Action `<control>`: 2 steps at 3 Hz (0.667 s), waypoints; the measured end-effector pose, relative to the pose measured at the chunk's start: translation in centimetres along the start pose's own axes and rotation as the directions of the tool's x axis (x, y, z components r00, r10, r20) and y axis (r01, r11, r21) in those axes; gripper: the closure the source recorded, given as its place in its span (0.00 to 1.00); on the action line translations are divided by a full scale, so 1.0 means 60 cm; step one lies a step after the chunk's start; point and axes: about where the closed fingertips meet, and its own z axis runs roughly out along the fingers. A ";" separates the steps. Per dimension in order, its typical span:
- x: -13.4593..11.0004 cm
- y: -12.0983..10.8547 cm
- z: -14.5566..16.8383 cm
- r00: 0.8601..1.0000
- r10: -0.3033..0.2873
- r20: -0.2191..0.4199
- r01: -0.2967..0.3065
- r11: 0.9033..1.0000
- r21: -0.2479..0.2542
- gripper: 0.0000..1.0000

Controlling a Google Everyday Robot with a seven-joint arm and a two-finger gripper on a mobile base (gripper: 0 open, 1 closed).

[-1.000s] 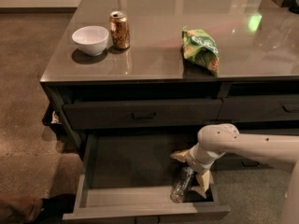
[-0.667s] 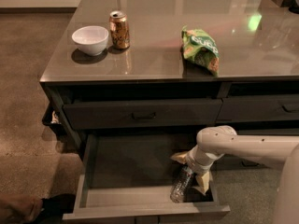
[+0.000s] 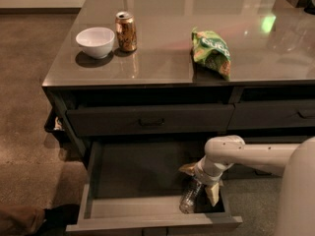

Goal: Pick water bottle from middle drawer and place on counter

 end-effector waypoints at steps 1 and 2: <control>-0.010 0.002 0.026 1.000 0.003 0.022 -0.002 1.000 -0.021 0.00; -0.034 -0.001 0.049 0.999 -0.002 0.040 0.003 0.999 -0.041 0.00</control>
Offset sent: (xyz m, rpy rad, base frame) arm -0.0223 0.0398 -0.0336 0.0014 0.0790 0.0281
